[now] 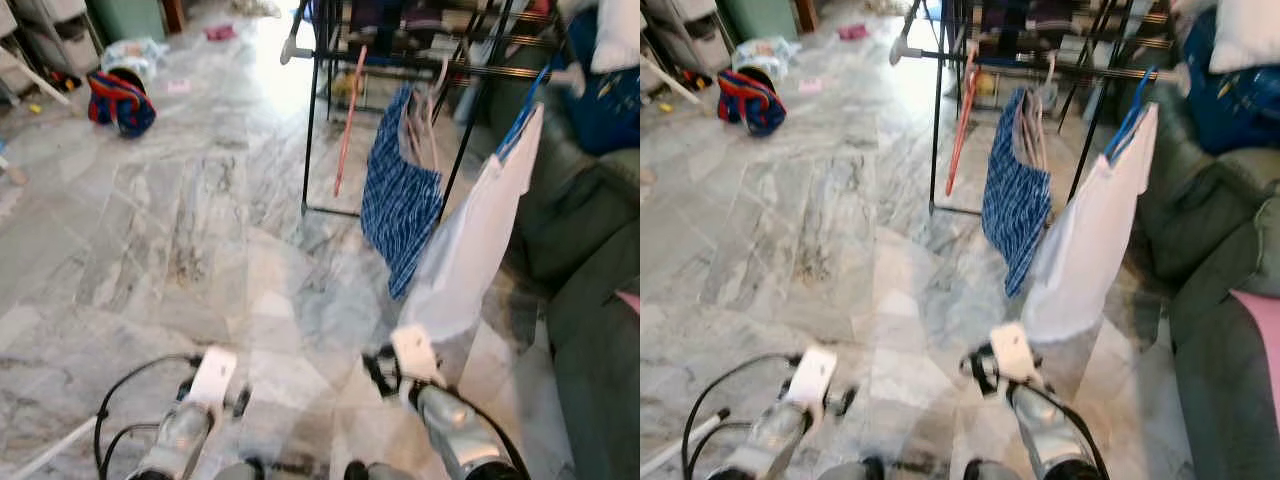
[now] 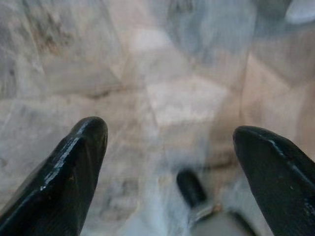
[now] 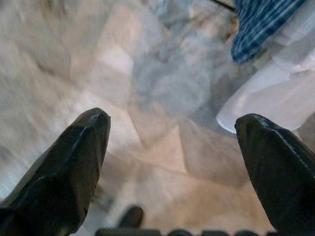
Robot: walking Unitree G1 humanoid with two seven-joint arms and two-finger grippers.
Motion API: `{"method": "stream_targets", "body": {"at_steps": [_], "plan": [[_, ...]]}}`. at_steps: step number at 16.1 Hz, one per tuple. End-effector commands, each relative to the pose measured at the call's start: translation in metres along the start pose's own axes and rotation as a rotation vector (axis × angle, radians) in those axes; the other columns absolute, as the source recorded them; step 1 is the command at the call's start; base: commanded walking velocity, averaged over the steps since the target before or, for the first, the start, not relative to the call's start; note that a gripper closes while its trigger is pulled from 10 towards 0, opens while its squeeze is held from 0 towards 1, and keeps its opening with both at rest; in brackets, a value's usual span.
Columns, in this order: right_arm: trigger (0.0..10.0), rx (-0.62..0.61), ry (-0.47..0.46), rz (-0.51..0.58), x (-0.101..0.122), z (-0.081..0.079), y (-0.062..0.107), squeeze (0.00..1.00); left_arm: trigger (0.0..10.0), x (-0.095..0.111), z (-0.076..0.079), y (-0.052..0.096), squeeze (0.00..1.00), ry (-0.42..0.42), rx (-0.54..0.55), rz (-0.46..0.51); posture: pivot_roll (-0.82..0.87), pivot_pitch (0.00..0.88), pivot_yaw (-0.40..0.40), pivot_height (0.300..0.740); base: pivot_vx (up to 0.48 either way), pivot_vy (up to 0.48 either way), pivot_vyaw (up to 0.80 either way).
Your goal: Hang hanger
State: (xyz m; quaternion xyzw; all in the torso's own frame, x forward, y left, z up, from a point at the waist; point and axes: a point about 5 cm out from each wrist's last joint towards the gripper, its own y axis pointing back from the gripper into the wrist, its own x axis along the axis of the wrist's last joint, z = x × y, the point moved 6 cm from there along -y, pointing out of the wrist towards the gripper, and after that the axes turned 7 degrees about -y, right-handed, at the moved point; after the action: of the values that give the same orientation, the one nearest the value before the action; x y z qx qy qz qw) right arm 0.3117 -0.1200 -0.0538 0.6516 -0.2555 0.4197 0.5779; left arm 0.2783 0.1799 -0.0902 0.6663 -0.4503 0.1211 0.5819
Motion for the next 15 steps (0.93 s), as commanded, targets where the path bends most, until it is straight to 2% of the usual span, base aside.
{"method": "stream_targets", "body": {"at_steps": [1, 2, 3, 4, 6, 8, 10, 12, 15], "plan": [[10.0, 0.016, 0.020, -0.047, -0.017, -0.006, 0.002, 0.00, 10.0, -0.020, 0.006, 0.004, 0.00, -0.012, -0.017, -0.068, 0.06, 0.094, -0.044, 0.740, 0.000, 0.000, 0.00], [10.0, 0.019, 0.019, -0.077, -0.027, -0.008, 0.003, 0.00, 10.0, -0.025, 0.006, 0.005, 0.00, 0.002, -0.015, -0.089, 0.06, 0.095, -0.043, 0.740, 0.000, 0.000, 0.00], [10.0, 0.011, -0.045, -0.173, -0.056, -0.008, 0.010, 0.00, 10.0, -0.033, 0.009, 0.007, 0.00, 0.034, -0.019, -0.124, 0.06, 0.094, -0.038, 0.740, 0.000, 0.000, 0.00], [10.0, 0.000, -0.089, -0.219, -0.069, -0.007, 0.014, 0.00, 10.0, -0.037, 0.010, 0.007, 0.00, 0.057, -0.015, -0.139, 0.06, 0.095, -0.035, 0.740, 0.000, 0.000, 0.00], [10.0, -0.088, -0.199, -0.283, -0.088, 0.010, 0.023, 0.00, 10.0, -0.041, 0.012, 0.008, 0.00, 0.127, -0.013, -0.166, 0.06, 0.096, -0.037, 0.740, 0.000, 0.000, 0.00], [10.0, -0.124, -0.215, -0.319, -0.096, 0.019, 0.027, 0.00, 10.0, -0.043, 0.017, 0.008, 0.00, 0.184, -0.023, -0.188, 0.07, 0.093, -0.040, 0.740, 0.000, 0.000, 0.00], [10.0, -0.168, -0.280, -0.329, -0.099, 0.027, 0.029, 0.00, 10.0, -0.046, 0.027, 0.008, 0.00, 0.226, -0.031, -0.208, 0.07, 0.094, -0.041, 0.740, 0.000, 0.000, 0.00], [10.0, -0.181, -0.333, -0.322, -0.096, 0.026, 0.027, 0.00, 10.0, -0.042, 0.036, 0.006, 0.00, 0.278, -0.027, -0.217, 0.07, 0.095, -0.038, 0.740, 0.000, 0.000, 0.00], [10.0, -0.165, -0.311, -0.326, -0.096, 0.020, 0.025, 0.00, 10.0, -0.032, 0.043, 0.002, 0.00, 0.268, -0.037, -0.219, 0.06, 0.093, -0.027, 0.740, 0.000, 0.000, 0.00]]}}
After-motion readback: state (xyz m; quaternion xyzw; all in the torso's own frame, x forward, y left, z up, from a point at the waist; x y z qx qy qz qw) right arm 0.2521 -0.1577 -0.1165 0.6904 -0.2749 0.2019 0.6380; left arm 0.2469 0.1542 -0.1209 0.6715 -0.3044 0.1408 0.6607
